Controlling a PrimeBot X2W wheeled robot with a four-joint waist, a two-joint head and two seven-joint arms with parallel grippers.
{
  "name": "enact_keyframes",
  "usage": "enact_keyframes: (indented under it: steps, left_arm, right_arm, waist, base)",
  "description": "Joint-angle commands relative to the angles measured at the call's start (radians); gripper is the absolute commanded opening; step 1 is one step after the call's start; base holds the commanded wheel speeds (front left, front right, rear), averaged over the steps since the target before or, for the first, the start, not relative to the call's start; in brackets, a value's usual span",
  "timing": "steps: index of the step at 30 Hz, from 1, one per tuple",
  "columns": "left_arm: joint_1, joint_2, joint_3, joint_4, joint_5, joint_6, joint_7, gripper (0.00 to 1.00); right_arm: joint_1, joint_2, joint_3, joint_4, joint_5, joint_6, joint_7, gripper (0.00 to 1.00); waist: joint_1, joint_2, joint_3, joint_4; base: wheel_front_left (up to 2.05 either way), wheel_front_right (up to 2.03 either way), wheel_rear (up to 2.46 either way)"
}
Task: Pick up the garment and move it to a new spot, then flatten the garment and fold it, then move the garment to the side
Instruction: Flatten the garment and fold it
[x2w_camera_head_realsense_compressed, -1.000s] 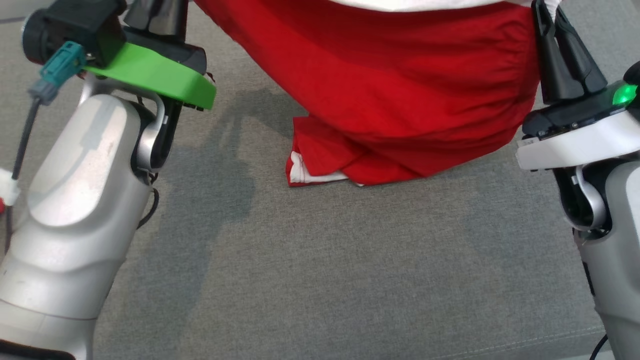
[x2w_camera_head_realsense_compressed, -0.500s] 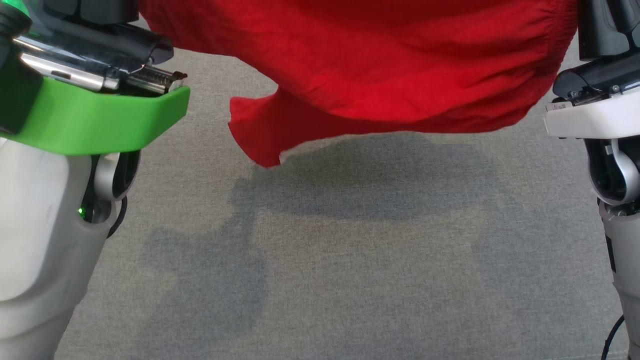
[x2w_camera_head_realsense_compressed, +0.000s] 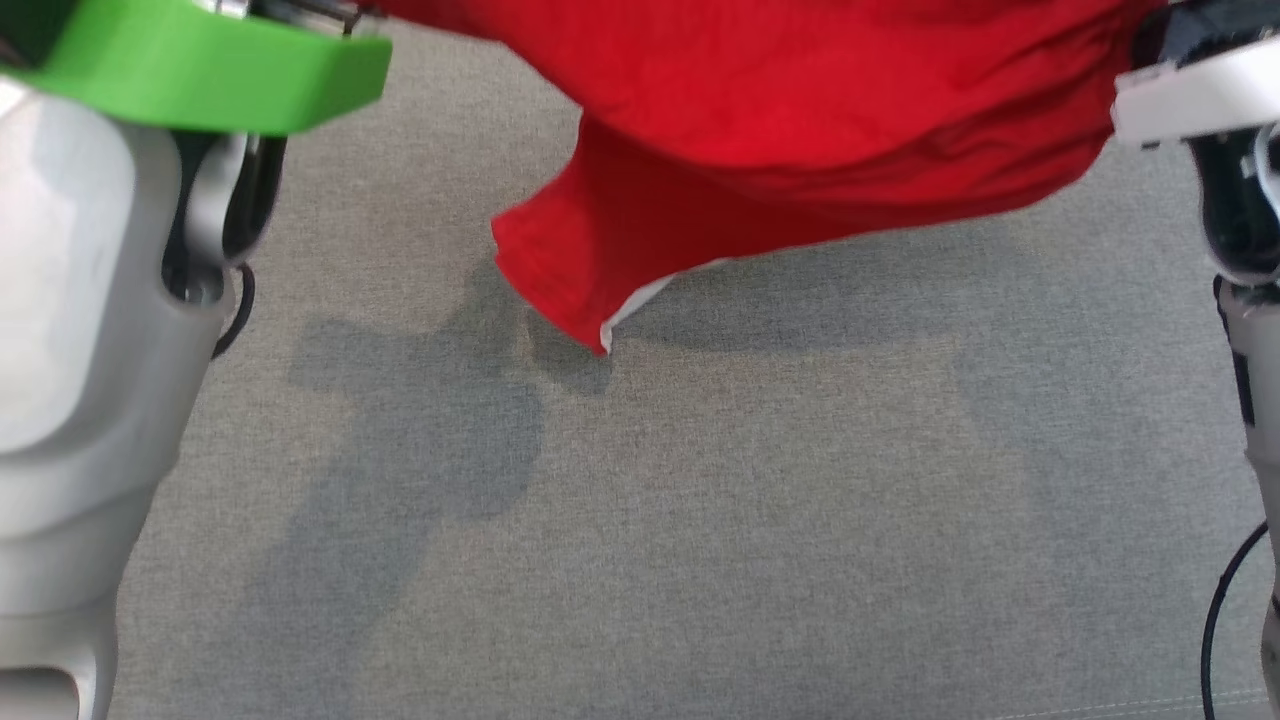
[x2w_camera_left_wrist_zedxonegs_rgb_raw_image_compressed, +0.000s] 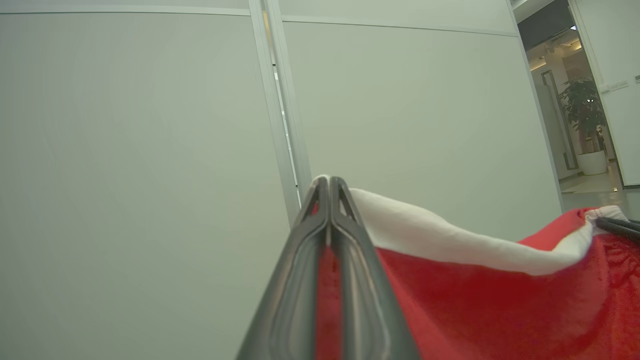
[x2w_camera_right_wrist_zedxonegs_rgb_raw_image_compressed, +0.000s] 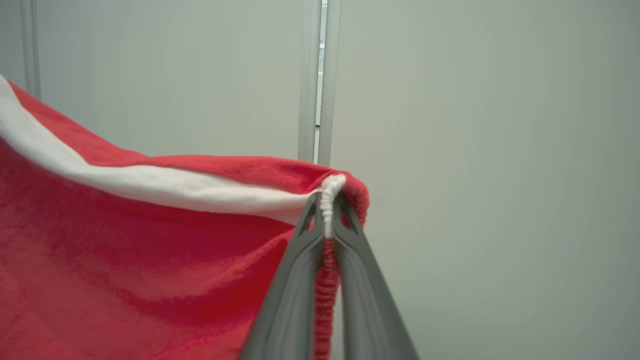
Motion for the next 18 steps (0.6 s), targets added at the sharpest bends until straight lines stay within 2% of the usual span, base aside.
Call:
enact_keyframes:
  steps: [1,4,8,12,18]
  left_arm:
    - [-0.045,-0.013,-0.006,0.035,0.011,-0.018,-0.012,0.00]
    - [-0.158,-0.040,-0.010,0.166,0.017,-0.059,-0.033,0.00]
    - [-0.287,-0.087,-0.004,0.377,0.010,-0.109,-0.056,0.00]
    - [-0.383,-0.127,0.005,0.588,0.001,-0.138,-0.069,0.00]
    - [-0.442,-0.190,0.052,0.854,-0.066,-0.166,-0.075,0.00]
  right_arm:
    - [-0.039,0.000,0.006,0.023,0.011,-0.001,-0.011,0.00]
    - [-0.155,0.010,0.025,0.115,0.024,-0.001,-0.032,0.00]
    - [-0.313,0.042,0.074,0.302,0.040,-0.001,-0.077,0.00]
    - [-0.469,0.103,0.102,0.516,0.058,-0.001,-0.145,0.00]
    - [-0.636,0.187,0.107,0.813,0.093,0.000,-0.202,0.00]
  waist:
    - [0.0000,0.0000,0.052,0.005]
    - [0.0000,0.0000,0.089,0.003]
    - [0.0000,0.0000,0.113,-0.004]
    - [0.0000,0.0000,0.129,-0.014]
    - [0.0000,0.0000,0.140,-0.013]
  base:
    - [0.00,0.00,0.00]
    - [0.00,0.00,0.00]
    - [0.00,0.00,0.00]
    - [0.00,0.00,0.00]
    - [0.00,0.00,0.00]
